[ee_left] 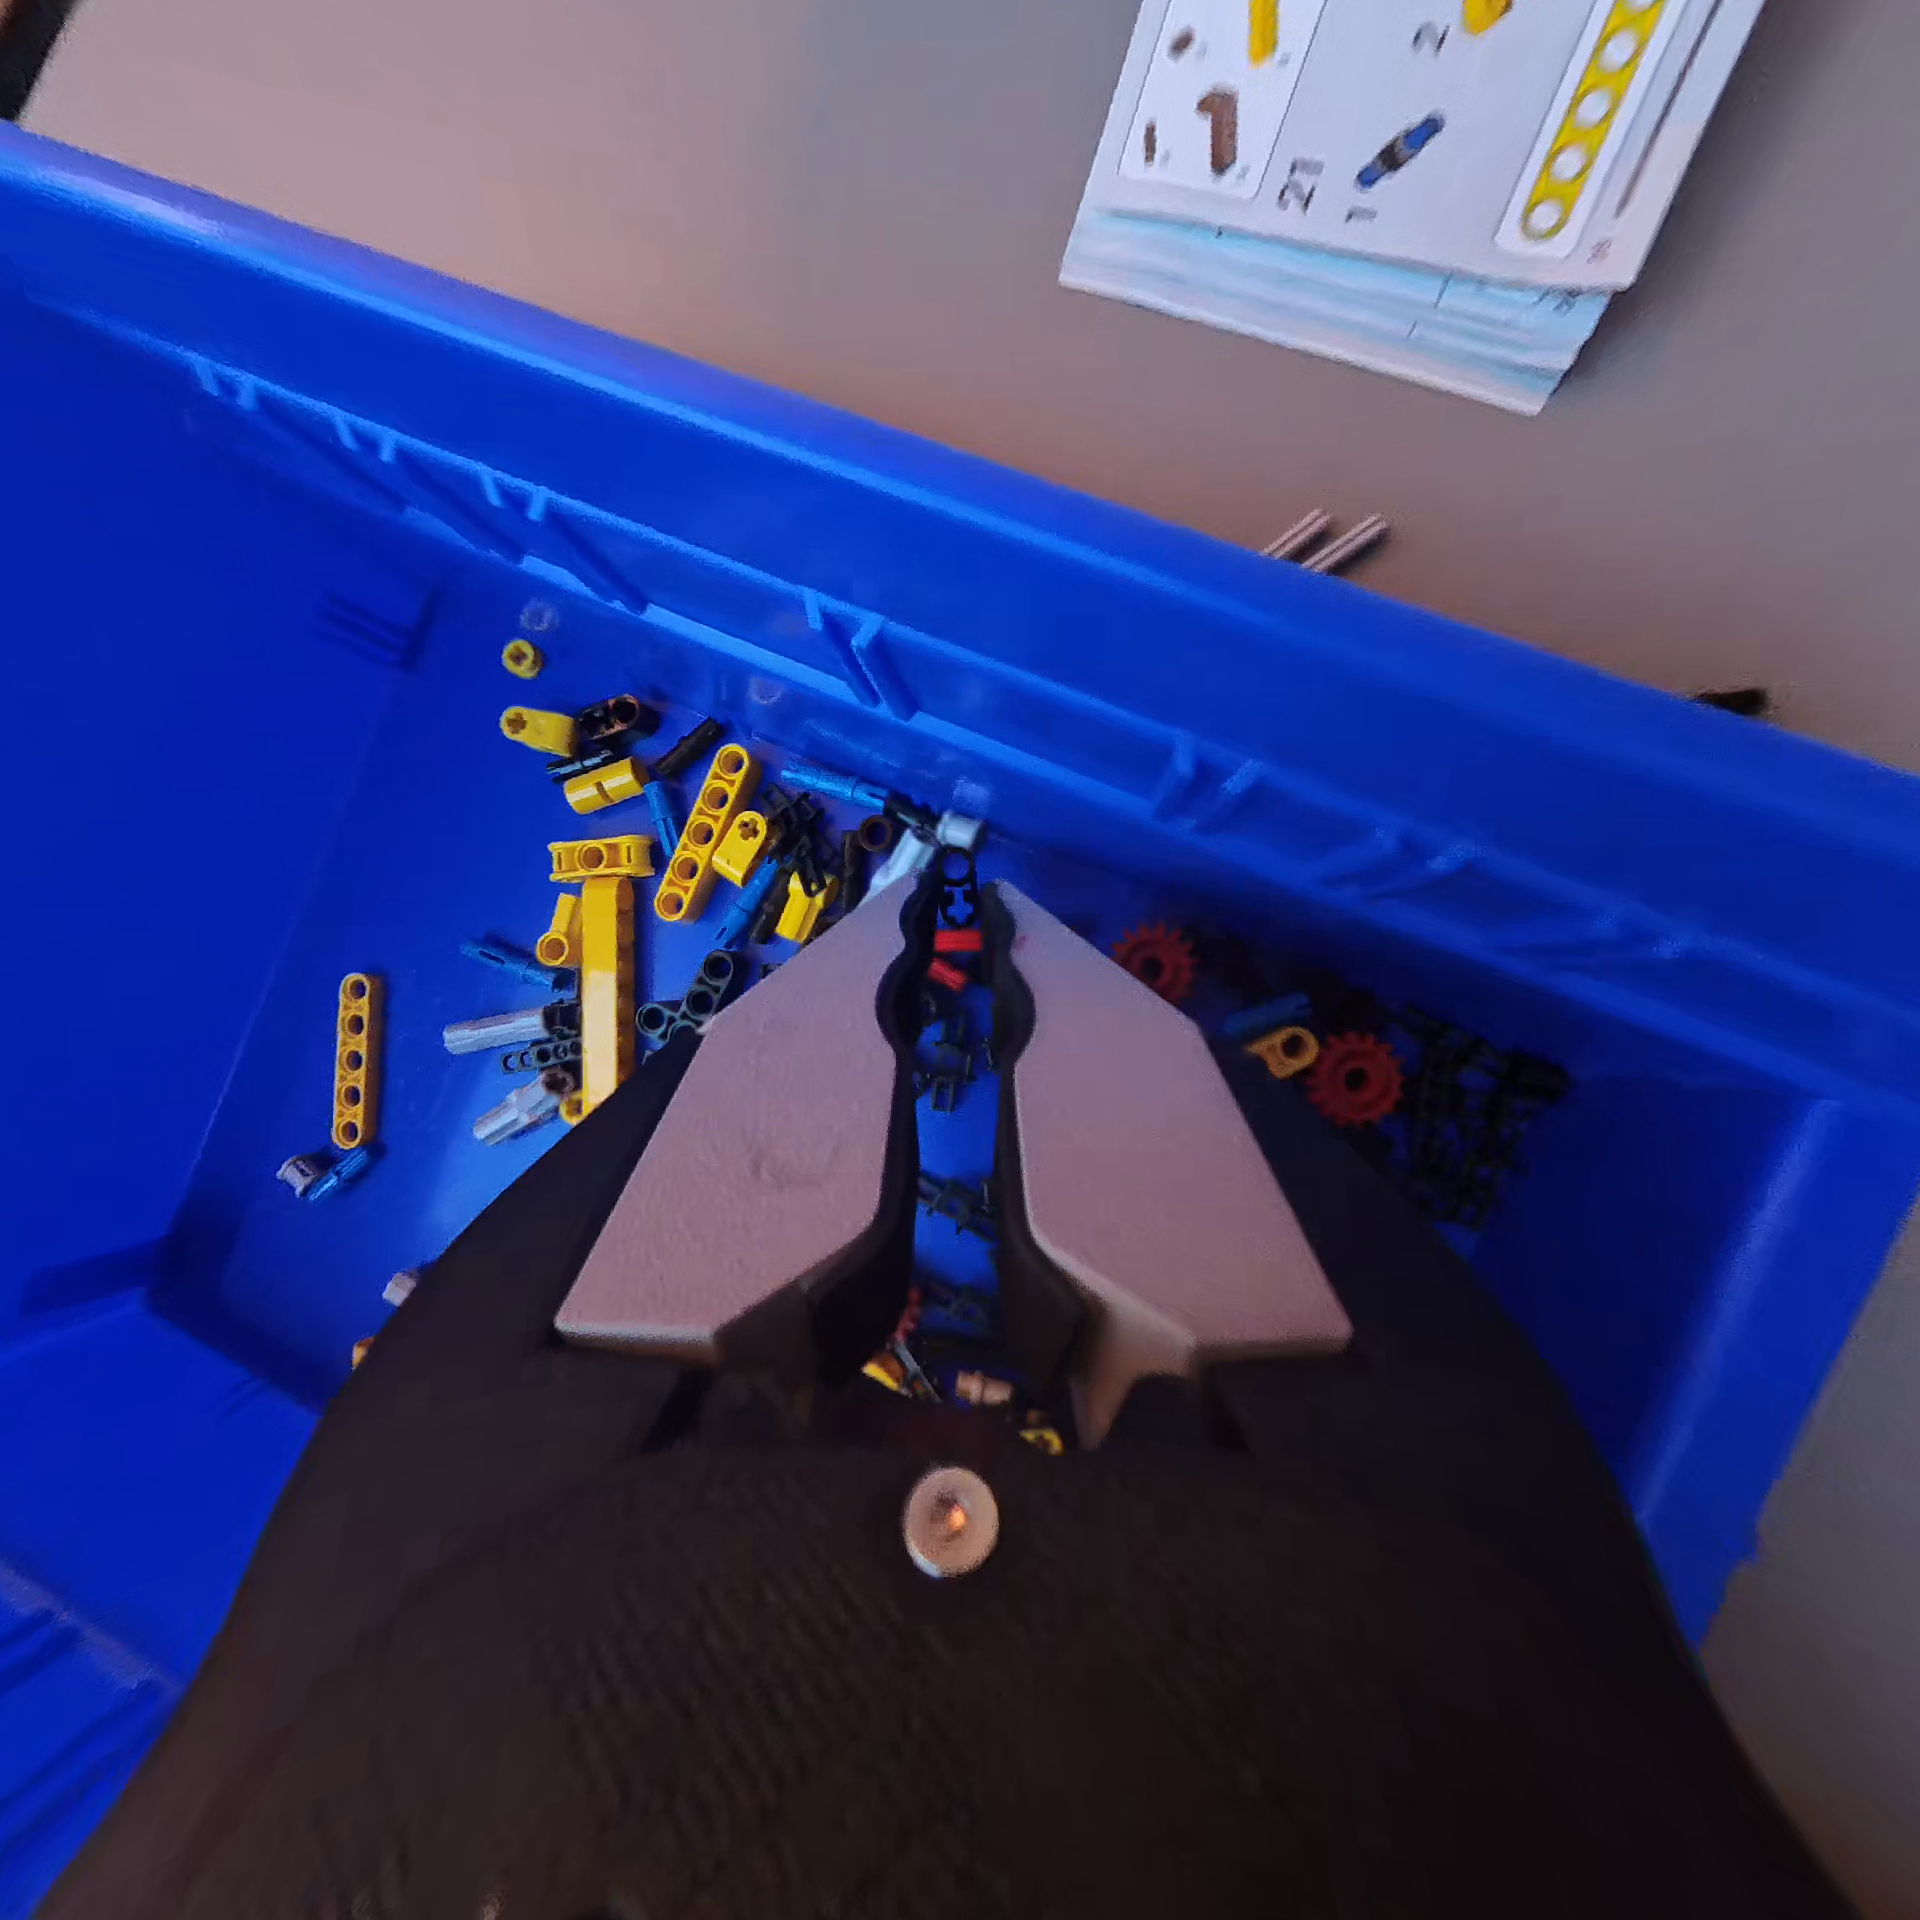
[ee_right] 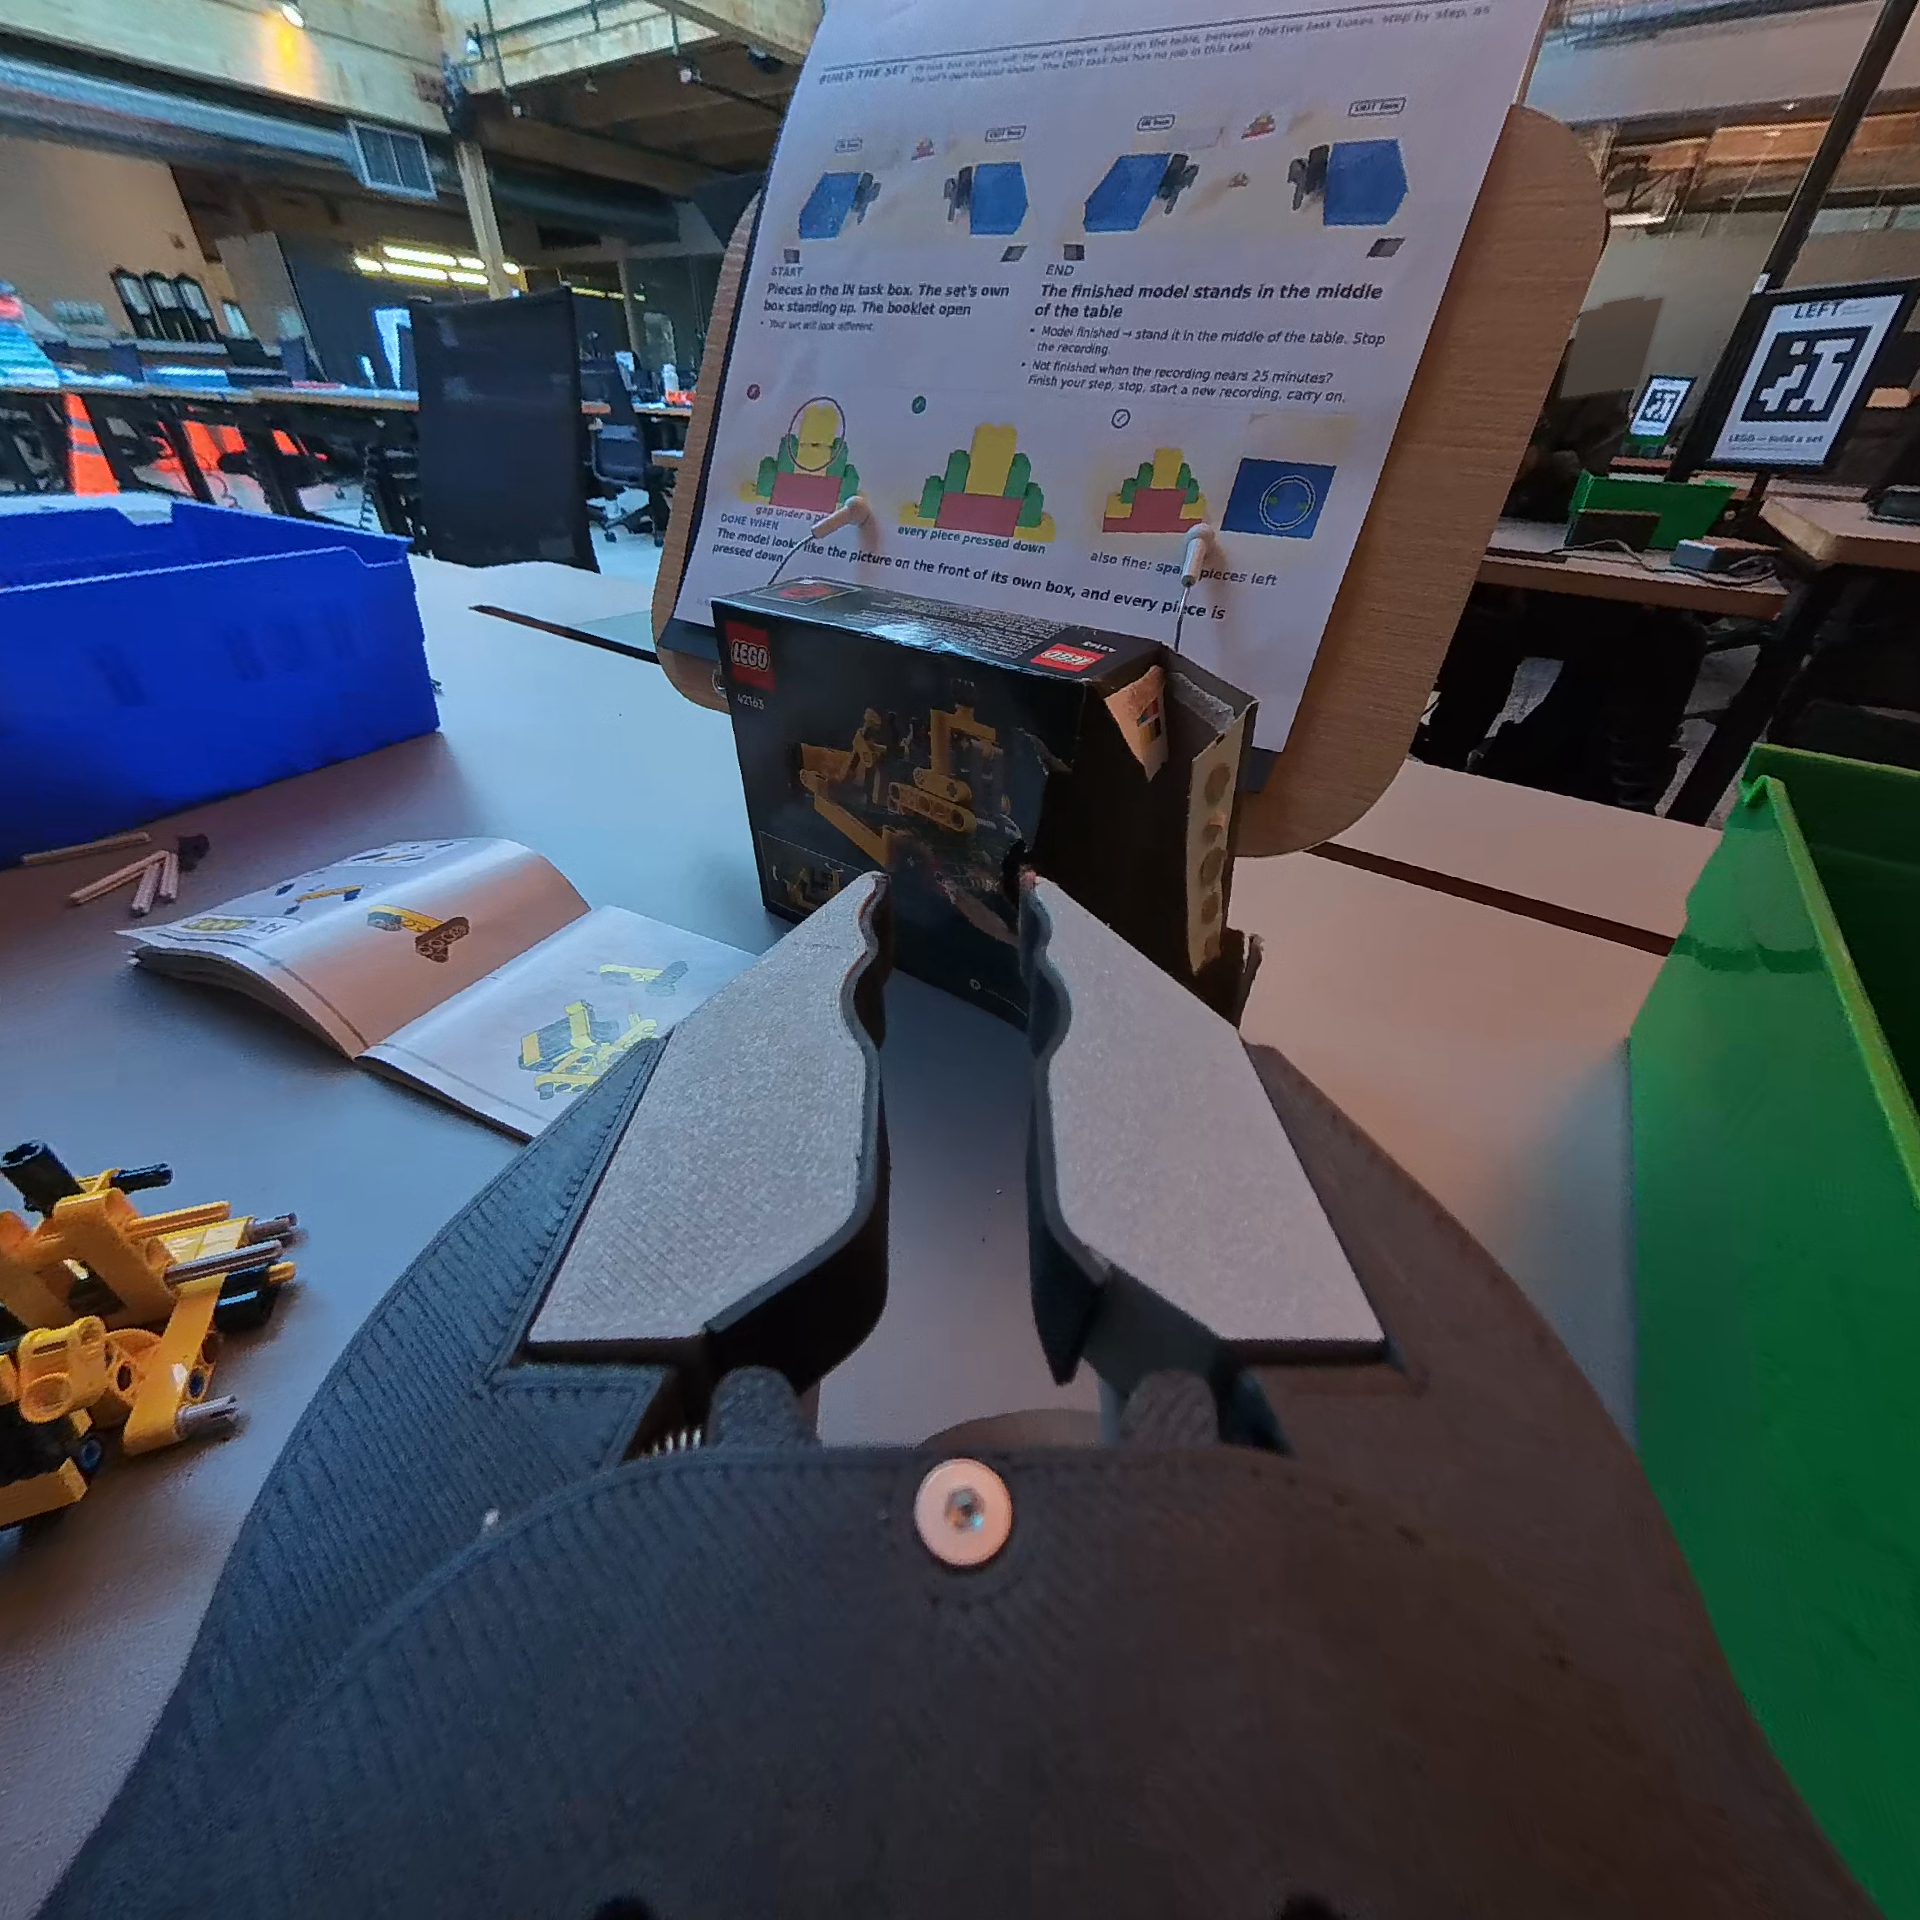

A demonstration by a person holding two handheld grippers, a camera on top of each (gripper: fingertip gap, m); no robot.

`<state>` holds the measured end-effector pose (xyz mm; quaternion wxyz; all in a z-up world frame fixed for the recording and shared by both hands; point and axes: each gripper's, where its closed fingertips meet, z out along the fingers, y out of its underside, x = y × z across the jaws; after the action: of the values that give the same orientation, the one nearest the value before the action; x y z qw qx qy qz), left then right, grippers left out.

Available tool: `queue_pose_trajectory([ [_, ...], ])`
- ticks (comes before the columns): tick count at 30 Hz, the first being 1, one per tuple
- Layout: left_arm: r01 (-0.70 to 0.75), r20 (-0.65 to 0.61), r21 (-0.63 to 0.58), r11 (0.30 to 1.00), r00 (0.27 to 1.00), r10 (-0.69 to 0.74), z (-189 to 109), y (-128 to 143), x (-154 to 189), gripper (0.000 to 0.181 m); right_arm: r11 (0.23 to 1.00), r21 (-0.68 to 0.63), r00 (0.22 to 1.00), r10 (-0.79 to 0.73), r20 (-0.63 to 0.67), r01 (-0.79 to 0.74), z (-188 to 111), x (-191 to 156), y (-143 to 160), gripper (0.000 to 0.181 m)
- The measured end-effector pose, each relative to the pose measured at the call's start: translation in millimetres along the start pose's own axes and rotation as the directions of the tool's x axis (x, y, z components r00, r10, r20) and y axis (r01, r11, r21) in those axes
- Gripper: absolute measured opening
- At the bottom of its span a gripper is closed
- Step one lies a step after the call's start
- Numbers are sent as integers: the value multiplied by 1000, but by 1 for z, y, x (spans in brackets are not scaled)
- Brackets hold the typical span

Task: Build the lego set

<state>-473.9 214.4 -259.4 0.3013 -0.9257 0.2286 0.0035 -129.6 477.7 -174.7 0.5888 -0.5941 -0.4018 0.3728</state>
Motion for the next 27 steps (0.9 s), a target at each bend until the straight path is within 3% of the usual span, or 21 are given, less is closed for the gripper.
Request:
queue_pose_trajectory([
  [8,-3,130,165,986,991,-18,-50,-20,1,6,1000,0,1000,-7,5,7,-1,-2,0,20],
  [12,-40,237,367,929,970,-52,-80,-57,-2,6,1000,-3,1000,-5,14,5,0,-3,0,20],
  [15,-149,297,494,857,955,-5,-91,-84,9,6,1000,-4,1000,-6,16,6,0,-3,0,20],
  [21,-317,573,425,848,819,19,-89,-83,-14,6,1000,-5,1000,-7,13,7,3,-1,0,20],
  [24,-341,549,400,851,832,76,-78,-82,-5,6,1000,-9,1000,-5,11,5,6,1,1,20],
  [27,-254,479,453,855,878,7,-76,-84,-4,6,1000,-10,1000,-1,11,1,7,2,1,20],
])
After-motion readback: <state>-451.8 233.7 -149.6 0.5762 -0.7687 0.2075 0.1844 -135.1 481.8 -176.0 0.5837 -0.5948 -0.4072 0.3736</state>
